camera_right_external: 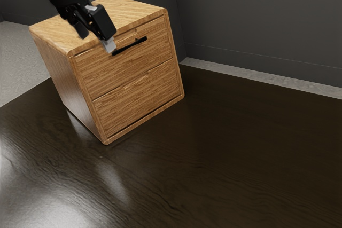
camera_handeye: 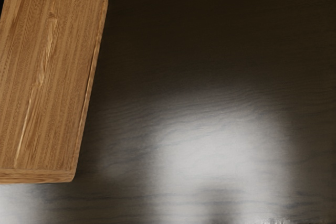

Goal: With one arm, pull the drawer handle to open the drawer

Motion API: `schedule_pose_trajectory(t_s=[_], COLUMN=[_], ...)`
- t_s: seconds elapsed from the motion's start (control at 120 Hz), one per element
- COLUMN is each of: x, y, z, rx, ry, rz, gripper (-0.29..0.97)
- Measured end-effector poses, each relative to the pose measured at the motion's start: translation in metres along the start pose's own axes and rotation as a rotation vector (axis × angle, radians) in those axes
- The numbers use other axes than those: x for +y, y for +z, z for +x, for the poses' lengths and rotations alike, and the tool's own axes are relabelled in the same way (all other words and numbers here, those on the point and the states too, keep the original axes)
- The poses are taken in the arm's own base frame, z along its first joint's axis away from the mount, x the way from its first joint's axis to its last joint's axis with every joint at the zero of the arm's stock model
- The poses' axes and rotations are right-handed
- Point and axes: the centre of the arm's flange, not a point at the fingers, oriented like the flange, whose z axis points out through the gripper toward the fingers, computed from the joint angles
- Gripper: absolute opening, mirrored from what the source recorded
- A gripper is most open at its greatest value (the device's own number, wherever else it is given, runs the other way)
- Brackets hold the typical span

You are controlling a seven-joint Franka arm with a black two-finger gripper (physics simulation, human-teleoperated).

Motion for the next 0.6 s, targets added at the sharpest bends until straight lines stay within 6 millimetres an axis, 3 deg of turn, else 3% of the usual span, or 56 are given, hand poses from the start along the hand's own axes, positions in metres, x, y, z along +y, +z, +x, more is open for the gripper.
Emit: schedule_pose_trajectory(t_s=[0.075,0.233,0.3,0.508,0.6], x=[-0.009,-0.064,-0.079,-0.082,-0.078], y=[0.004,0.022,0.031,0.071,0.107], z=[-0.001,-0.014,-0.02,-0.014,-0.007], rx=[-0.009,-0.059,-0.089,-0.17,-0.183], ry=[-0.014,-0.114,-0.139,-0.152,-0.14], rz=[0.004,0.025,0.005,-0.041,-0.065], gripper=[0.68,0.68,0.68,0.68,0.68])
